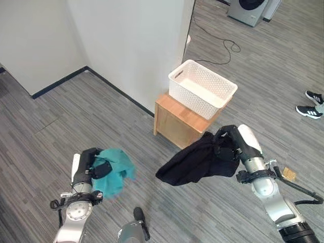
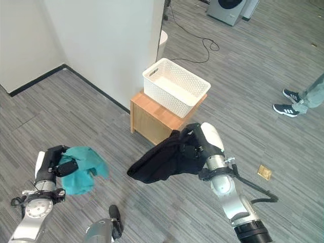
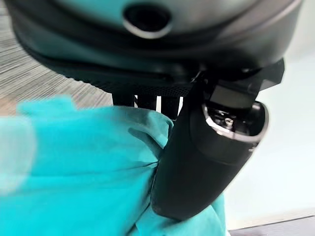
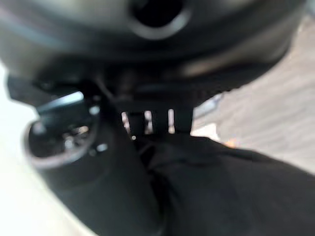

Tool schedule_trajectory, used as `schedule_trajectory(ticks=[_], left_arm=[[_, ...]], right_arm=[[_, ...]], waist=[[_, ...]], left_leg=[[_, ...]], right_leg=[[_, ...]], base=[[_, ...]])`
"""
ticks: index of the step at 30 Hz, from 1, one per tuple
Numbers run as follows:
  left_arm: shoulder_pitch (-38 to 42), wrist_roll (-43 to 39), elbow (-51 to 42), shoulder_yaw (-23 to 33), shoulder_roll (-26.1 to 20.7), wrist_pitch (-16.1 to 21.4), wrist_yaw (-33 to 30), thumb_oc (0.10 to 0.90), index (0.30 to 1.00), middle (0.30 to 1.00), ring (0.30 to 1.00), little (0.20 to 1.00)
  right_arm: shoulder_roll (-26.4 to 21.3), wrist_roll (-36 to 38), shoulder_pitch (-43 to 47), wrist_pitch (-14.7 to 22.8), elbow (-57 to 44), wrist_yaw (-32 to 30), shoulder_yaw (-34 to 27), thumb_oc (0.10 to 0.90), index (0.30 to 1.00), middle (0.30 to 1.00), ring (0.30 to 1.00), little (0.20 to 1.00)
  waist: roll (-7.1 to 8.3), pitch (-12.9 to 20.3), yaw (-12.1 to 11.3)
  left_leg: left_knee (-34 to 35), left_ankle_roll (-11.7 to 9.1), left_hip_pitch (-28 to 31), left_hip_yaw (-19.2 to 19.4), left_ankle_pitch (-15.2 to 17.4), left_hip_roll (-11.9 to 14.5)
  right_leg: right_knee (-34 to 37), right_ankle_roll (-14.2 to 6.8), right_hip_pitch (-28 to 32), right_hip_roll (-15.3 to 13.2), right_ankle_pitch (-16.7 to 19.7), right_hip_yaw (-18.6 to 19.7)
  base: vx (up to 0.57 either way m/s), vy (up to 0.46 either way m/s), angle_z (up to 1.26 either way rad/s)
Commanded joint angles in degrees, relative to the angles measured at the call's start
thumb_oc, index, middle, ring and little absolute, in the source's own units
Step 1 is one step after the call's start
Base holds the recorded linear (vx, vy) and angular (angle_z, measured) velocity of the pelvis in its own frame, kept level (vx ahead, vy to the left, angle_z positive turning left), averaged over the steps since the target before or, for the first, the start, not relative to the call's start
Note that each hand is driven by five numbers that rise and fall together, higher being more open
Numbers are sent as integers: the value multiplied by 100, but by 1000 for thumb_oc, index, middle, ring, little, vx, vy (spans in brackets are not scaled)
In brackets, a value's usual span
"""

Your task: Pick up bed clothes into laundry basket.

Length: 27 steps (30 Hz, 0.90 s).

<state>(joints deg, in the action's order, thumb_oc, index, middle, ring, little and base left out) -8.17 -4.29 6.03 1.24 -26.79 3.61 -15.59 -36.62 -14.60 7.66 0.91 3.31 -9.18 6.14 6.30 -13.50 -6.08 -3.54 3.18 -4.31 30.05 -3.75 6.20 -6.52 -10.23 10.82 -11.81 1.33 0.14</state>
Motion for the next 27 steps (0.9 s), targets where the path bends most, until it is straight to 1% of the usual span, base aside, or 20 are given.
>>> schedule_trajectory(ticks=[1, 2, 4, 6, 8, 9, 10, 11, 13, 14, 15, 19, 20, 21, 22, 23, 24, 25, 26, 27], left_arm=[[155, 164, -741, -186, -462, 616, 15, 400, 300, 300, 300, 300], [164, 163, -739, -187, -460, 617, 15, 400, 300, 300, 300, 300], [304, 12, -644, -303, -415, 660, 67, 400, 300, 300, 300, 300], [355, -95, -561, -356, -419, 695, 156, 400, 300, 300, 300, 300], [392, -131, -494, -389, -420, 737, 230, 400, 300, 300, 300, 300], [439, -137, -411, -423, -402, 760, 268, 400, 300, 300, 300, 300], [453, -137, -404, -427, -389, 761, 268, 400, 300, 300, 300, 300], [476, -110, -337, -448, -385, 765, 264, 400, 300, 300, 300, 300], [540, -64, -207, -491, -339, 789, 254, 400, 300, 300, 300, 300], [555, -62, -198, -498, -326, 793, 251, 400, 300, 300, 300, 300], [527, 8, -23, -567, -270, 799, 232, 400, 300, 300, 300, 300], [369, 115, 149, -650, -215, 749, 291, 400, 300, 300, 300, 300], [282, 105, 139, -650, -167, 732, 307, 400, 300, 300, 300, 300], [37, -46, 84, -568, 15, 720, 280, 400, 300, 300, 300, 300], [33, -47, 77, -556, 29, 717, 281, 400, 300, 300, 300, 300], [-38, -127, 49, -502, 88, 695, 278, 400, 300, 300, 300, 300], [-68, -218, 41, -472, 162, 666, 250, 400, 300, 300, 300, 300], [-55, -218, 41, -471, 166, 665, 249, 400, 300, 300, 300, 300], [-63, -204, 44, -477, 187, 656, 236, 400, 300, 300, 300, 300], [-53, -158, 41, -488, 198, 613, 271, 400, 300, 300, 300, 300]], right_arm=[[-679, 439, 1516, 350, 427, -1002, -739, 400, 300, 300, 300, 300], [-685, 445, 1527, 354, 436, -1003, -738, 400, 300, 300, 300, 300], [-1029, 673, 1731, 406, 513, -1087, -853, 400, 300, 300, 300, 300], [-1352, 859, 1885, 440, 542, -1126, -949, 400, 300, 300, 300, 300], [-1753, 952, 2111, 474, 664, -1180, -937, 400, 300, 300, 300, 300], [-2127, 985, 2284, 454, 733, -1226, -922, 400, 300, 300, 300, 300], [-2145, 992, 2303, 458, 747, -1226, -911, 400, 300, 300, 300, 300], [-2326, 987, 2353, 446, 794, -1260, -932, 400, 300, 300, 300, 300], [-2683, 996, 2503, 426, 871, -1297, -959, 400, 300, 300, 300, 300], [-2701, 1001, 2522, 432, 885, -1298, -947, 400, 300, 300, 300, 300], [-3017, 1036, 2672, 447, 921, -1346, -969, 400, 300, 300, 300, 300], [-3570, 1071, 3034, 457, 873, -1264, -816, 400, 300, 300, 300, 300], [-3591, 1098, 3143, 465, 824, -1238, -748, 400, 300, 300, 300, 300], [-3803, 1146, 3577, 481, 756, -1226, -460, 400, 300, 300, 300, 300], [-3807, 1149, 3643, 480, 773, -1228, -400, 400, 300, 300, 300, 300], [-3837, 1199, 3818, 487, 757, -1234, -289, 400, 300, 300, 300, 300], [-3974, 1262, 4066, 481, 666, -1309, -229, 400, 300, 300, 300, 300], [-3981, 1264, 4092, 479, 673, -1310, -215, 400, 300, 300, 300, 300], [-3973, 1284, 4158, 454, 664, -1348, -188, 400, 300, 300, 300, 300], [-3917, 1320, 4156, 417, 670, -1372, -219, 400, 300, 300, 300, 300]], waist=[[341, 846, 121], [333, 850, 126], [379, 750, 354], [429, 666, 520], [514, 605, 618], [575, 528, 680], [551, 536, 689], [594, 479, 732], [563, 418, 798], [540, 414, 799], [596, 417, 869], [803, 611, 929], [802, 703, 934], [671, 816, 876], [672, 805, 892], [659, 748, 831], [721, 534, 652], [733, 528, 676], [795, 464, 620], [807, 350, 535]], left_leg=[[854, -452, -179, -531, -177, 568], [854, -454, -197, -537, -197, 578], [854, -554, -35, -749, 79, 514], [854, -667, 170, -959, 303, 430], [854, -757, 371, -1114, 510, 389], [854, -843, 554, -1275, 673, 427], [854, -847, 545, -1285, 692, 437], [854, -898, 659, -1371, 742, 474], [854, -969, 800, -1550, 852, 575], [854, -972, 801, -1555, 863, 588], [854, -1016, 982, -1744, 1010, 606], [854, -1143, 1447, -1833, 1334, 649], [854, -1152, 1567, -1802, 1317, 715], [641, -1215, 1800, -1678, 938, 938], [655, -1223, 1798, -1685, 898, 930], [-47, -1233, 1524, -1794, 693, 1037], [-1400, -1136, 881, -2094, 259, 1220], [-1429, -1130, 828, -2128, 234, 1201], [-1705, -1039, 594, -2068, 147, 1186], [-2022, -949, 336, -2067, 275, 1112]], right_leg=[[-774, -140, 116, -345, 809, -913], [-766, -128, 107, -333, 818, -923], [-429, 60, -577, 61, 118, -1135], [222, 135, -961, 377, -274, -1307], [940, 121, -1364, 462, -56, -1524], [1152, 10, -1839, 366, 96, -1564], [1152, 2, -1842, 375, 82, -1575], [1152, -57, -2173, 324, 193, -1505], [1152, -149, -2518, 267, 314, -1434], [1152, -153, -2514, 277, 307, -1441], [1152, -134, -2615, 304, 423, -1244], [1152, -20, -2263, 268, 550, -1183], [1152, 4, -2184, 271, 565, -1200], [1152, 142, -1782, 440, 383, -1235], [1152, 157, -1786, 434, 402, -1238], [1152, 283, -1577, 492, 299, -1248], [1152, 552, -1201, 585, 97, -1276], [1152, 560, -1220, 564, 121, -1295], [1152, 623, -1082, 558, 52, -1313], [1152, 662, -937, 577, -33, -1273]], base=[[305, 9, -19], [324, 30, -18], [467, 49, 27], [513, 23, 74], [504, -77, 63], [431, -100, 46], [435, -137, 64], [347, -106, 108], [378, -134, 105], [415, -188, 65], [407, -182, 56], [341, -204, 34], [515, -252, 22], [373, -167, 20], [336, -198, 7], [192, -280, -3], [187, -274, 0], [186, -317, 9], [95, -177, -2], [215, -219, -2]])
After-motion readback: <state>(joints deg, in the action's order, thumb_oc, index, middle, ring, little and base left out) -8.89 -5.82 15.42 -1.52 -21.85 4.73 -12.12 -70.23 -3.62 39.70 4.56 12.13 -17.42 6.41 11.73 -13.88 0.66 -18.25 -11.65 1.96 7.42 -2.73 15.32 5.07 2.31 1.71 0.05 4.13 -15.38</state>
